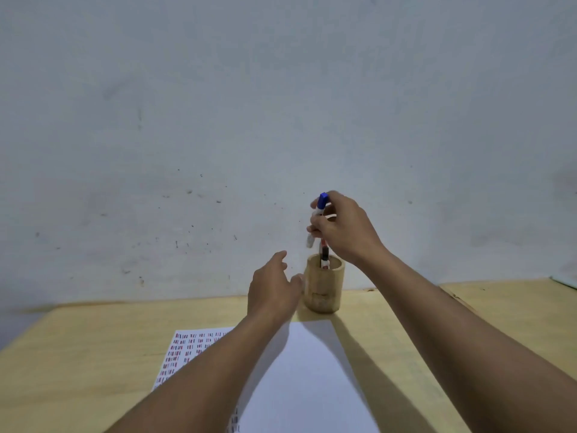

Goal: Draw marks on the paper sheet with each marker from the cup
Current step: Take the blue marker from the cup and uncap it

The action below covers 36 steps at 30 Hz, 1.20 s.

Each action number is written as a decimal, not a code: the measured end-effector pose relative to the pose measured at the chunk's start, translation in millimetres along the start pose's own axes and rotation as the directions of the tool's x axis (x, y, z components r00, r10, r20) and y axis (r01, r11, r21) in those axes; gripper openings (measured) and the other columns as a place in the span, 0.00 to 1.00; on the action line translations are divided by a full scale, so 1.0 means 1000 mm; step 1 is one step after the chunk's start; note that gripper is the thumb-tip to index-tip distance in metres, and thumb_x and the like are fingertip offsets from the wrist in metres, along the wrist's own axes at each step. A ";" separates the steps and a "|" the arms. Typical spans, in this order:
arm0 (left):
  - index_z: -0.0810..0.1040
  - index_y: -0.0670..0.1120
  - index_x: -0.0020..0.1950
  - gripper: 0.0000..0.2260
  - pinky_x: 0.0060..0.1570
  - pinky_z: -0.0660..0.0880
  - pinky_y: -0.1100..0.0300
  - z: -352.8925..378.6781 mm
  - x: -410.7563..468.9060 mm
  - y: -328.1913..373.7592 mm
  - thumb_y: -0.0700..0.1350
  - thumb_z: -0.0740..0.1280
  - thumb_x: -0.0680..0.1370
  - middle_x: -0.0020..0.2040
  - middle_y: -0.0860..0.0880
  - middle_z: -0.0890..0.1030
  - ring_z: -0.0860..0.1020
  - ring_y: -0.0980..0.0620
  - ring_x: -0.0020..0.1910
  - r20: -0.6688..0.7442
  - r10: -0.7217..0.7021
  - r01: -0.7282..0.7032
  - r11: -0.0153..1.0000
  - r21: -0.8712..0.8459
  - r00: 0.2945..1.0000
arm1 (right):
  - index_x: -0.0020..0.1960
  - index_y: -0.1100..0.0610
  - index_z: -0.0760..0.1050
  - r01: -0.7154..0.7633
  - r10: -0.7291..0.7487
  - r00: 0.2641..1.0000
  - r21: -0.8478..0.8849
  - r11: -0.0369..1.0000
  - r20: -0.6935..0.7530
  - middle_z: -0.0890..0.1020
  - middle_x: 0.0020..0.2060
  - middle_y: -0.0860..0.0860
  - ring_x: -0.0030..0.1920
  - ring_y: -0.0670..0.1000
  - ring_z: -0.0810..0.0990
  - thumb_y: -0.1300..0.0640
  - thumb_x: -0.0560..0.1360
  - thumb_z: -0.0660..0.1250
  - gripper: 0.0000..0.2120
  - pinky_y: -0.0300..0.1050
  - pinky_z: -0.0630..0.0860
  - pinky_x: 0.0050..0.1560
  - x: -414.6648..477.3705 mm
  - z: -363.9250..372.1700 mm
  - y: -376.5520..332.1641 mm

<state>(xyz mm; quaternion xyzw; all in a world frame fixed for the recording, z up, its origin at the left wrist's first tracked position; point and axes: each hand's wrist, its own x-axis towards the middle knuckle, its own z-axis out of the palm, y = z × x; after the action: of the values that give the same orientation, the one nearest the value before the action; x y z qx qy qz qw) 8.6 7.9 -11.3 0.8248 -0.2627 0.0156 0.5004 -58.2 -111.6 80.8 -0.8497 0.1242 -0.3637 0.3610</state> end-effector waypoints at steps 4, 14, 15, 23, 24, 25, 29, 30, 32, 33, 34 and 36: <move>0.74 0.50 0.71 0.19 0.59 0.76 0.55 -0.027 -0.009 0.006 0.45 0.65 0.80 0.62 0.49 0.81 0.80 0.51 0.57 -0.087 0.047 -0.055 0.994 -0.091 0.995 | 0.57 0.57 0.80 0.035 -0.022 0.997 -0.169 0.985 0.080 0.83 0.47 0.53 0.45 0.52 0.85 0.64 0.81 0.61 0.10 0.53 0.83 0.49 -0.016 0.011 -0.011; 0.84 0.56 0.59 0.11 0.49 0.81 0.61 -0.083 -0.036 0.005 0.46 0.68 0.79 0.47 0.54 0.86 0.83 0.59 0.44 -0.198 0.104 -0.163 0.936 -0.311 0.975 | 0.52 0.57 0.82 0.259 -0.134 0.956 -0.538 0.802 0.262 0.76 0.46 0.51 0.44 0.57 0.79 0.61 0.80 0.64 0.08 0.50 0.76 0.43 -0.055 0.042 -0.026; 0.85 0.56 0.56 0.09 0.52 0.82 0.55 -0.086 -0.037 0.003 0.46 0.70 0.78 0.46 0.55 0.87 0.84 0.57 0.45 -0.185 0.108 -0.163 0.935 -0.316 0.977 | 0.52 0.57 0.82 0.270 -0.137 0.952 -0.544 0.794 0.273 0.77 0.47 0.51 0.44 0.57 0.80 0.61 0.80 0.64 0.08 0.51 0.77 0.44 -0.058 0.044 -0.028; 0.86 0.46 0.48 0.05 0.49 0.84 0.55 -0.104 -0.042 -0.003 0.39 0.70 0.79 0.43 0.46 0.87 0.86 0.50 0.45 -0.236 0.018 -0.125 0.885 -0.448 0.972 | 0.57 0.51 0.76 0.185 -0.178 0.982 -0.470 0.863 0.059 0.79 0.51 0.47 0.43 0.53 0.81 0.51 0.80 0.66 0.08 0.48 0.76 0.42 -0.087 0.055 -0.044; 0.86 0.44 0.49 0.05 0.49 0.84 0.55 -0.106 -0.041 -0.005 0.39 0.69 0.79 0.43 0.45 0.87 0.86 0.49 0.45 -0.241 -0.001 -0.116 0.875 -0.471 0.971 | 0.51 0.53 0.76 0.129 -0.144 0.990 -0.438 0.890 -0.003 0.80 0.44 0.47 0.39 0.52 0.79 0.49 0.80 0.66 0.08 0.50 0.77 0.41 -0.093 0.060 -0.046; 0.85 0.43 0.49 0.05 0.49 0.84 0.55 -0.107 -0.041 -0.006 0.39 0.69 0.79 0.43 0.44 0.87 0.86 0.49 0.44 -0.240 -0.012 -0.110 0.866 -0.488 0.971 | 0.45 0.55 0.77 0.043 -0.065 0.996 -0.359 0.932 -0.052 0.79 0.37 0.47 0.35 0.52 0.78 0.47 0.80 0.65 0.12 0.52 0.78 0.39 -0.097 0.064 -0.048; 0.86 0.43 0.51 0.05 0.49 0.84 0.54 -0.112 -0.043 -0.012 0.40 0.69 0.79 0.44 0.45 0.87 0.86 0.51 0.45 -0.207 0.018 -0.118 0.866 -0.485 0.978 | 0.46 0.64 0.82 -0.538 0.530 0.829 0.514 0.668 0.180 0.77 0.30 0.52 0.29 0.50 0.75 0.45 0.78 0.70 0.20 0.45 0.81 0.32 -0.105 0.075 -0.058; 0.86 0.43 0.51 0.05 0.49 0.84 0.55 -0.113 -0.044 -0.013 0.40 0.69 0.79 0.43 0.46 0.87 0.86 0.51 0.44 -0.192 0.037 -0.126 0.870 -0.476 0.981 | 0.49 0.63 0.82 -0.607 0.562 0.763 0.653 0.454 0.319 0.77 0.30 0.51 0.29 0.48 0.75 0.46 0.78 0.72 0.18 0.41 0.79 0.29 -0.105 0.077 -0.059; 0.86 0.43 0.50 0.05 0.48 0.84 0.55 -0.114 -0.046 -0.015 0.40 0.70 0.79 0.42 0.46 0.87 0.86 0.52 0.43 -0.170 0.068 -0.139 0.881 -0.453 0.983 | 0.49 0.61 0.80 -0.607 0.526 0.708 0.786 0.113 0.471 0.77 0.30 0.51 0.26 0.46 0.75 0.52 0.78 0.73 0.12 0.36 0.78 0.27 -0.103 0.082 -0.056; 0.86 0.43 0.49 0.05 0.48 0.84 0.55 -0.115 -0.047 -0.016 0.40 0.70 0.79 0.41 0.46 0.87 0.86 0.52 0.42 -0.166 0.073 -0.141 0.886 -0.441 0.983 | 0.48 0.61 0.79 -0.577 0.509 0.709 0.817 0.021 0.488 0.77 0.30 0.52 0.25 0.45 0.76 0.55 0.78 0.73 0.09 0.35 0.79 0.27 -0.101 0.085 -0.054; 0.86 0.43 0.48 0.05 0.48 0.84 0.55 -0.117 -0.047 -0.017 0.41 0.70 0.79 0.40 0.46 0.87 0.86 0.53 0.40 -0.170 0.072 -0.140 0.892 -0.429 0.983 | 0.48 0.62 0.78 -0.550 0.502 0.717 0.835 -0.021 0.484 0.78 0.30 0.52 0.25 0.45 0.77 0.57 0.78 0.72 0.08 0.35 0.79 0.27 -0.100 0.088 -0.053; 0.86 0.43 0.46 0.06 0.48 0.84 0.54 -0.120 -0.046 -0.019 0.42 0.70 0.79 0.39 0.43 0.86 0.85 0.53 0.36 -0.185 0.053 -0.126 0.902 -0.413 0.981 | 0.48 0.63 0.79 -0.518 0.492 0.734 0.854 -0.039 0.468 0.78 0.30 0.53 0.26 0.46 0.79 0.60 0.79 0.71 0.06 0.35 0.80 0.28 -0.101 0.093 -0.053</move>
<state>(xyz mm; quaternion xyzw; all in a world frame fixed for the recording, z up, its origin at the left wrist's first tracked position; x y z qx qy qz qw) 5.9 133.8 19.2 0.6793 -0.2540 0.0514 0.6865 -66.5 21.9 20.6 -0.3228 0.1656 -0.1887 0.9125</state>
